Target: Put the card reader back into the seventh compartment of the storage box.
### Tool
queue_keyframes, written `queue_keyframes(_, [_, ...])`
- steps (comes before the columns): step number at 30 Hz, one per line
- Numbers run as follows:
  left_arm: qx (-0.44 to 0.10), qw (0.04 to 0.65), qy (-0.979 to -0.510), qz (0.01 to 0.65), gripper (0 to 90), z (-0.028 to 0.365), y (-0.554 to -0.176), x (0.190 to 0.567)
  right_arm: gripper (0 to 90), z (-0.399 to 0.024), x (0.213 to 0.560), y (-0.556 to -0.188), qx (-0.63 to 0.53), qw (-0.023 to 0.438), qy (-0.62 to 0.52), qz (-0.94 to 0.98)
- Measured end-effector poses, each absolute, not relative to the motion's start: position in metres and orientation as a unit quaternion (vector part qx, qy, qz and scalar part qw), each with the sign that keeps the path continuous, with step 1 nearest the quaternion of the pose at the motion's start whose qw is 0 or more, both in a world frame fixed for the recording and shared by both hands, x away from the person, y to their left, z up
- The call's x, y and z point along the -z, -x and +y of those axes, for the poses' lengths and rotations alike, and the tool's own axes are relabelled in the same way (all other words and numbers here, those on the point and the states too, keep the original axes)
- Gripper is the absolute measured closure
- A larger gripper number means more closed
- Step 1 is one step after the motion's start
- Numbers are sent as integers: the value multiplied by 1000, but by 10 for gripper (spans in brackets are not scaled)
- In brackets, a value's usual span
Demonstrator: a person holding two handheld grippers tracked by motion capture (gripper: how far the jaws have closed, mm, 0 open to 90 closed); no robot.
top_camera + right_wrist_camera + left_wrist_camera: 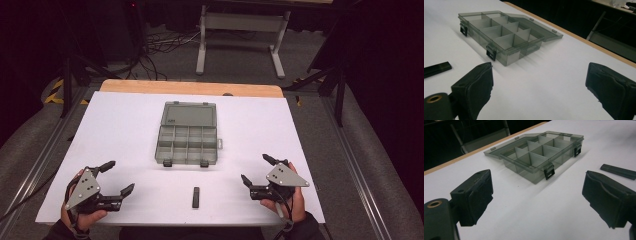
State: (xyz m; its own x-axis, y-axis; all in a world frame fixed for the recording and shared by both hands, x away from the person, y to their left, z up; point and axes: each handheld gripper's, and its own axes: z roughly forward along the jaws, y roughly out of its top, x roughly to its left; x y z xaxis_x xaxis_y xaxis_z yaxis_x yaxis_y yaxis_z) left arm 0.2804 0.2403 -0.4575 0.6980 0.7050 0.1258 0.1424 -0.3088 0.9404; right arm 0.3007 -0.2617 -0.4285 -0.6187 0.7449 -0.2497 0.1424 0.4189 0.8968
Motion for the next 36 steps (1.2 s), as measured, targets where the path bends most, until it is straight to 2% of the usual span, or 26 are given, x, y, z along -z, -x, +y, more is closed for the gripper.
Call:
queue_keyframes(11, [-271,514,-766,277,99,248,-281,461,79,-259,429,-307,-463,296,-286,785])
queue_keyframes(21, [-268,507,-770,280,98,249,-288,463,75,-235,420,-316,-464,265,-252,807])
queue_keyframes(36, [-262,503,-773,283,92,252,-287,465,61,-184,429,-321,-433,172,-181,866])
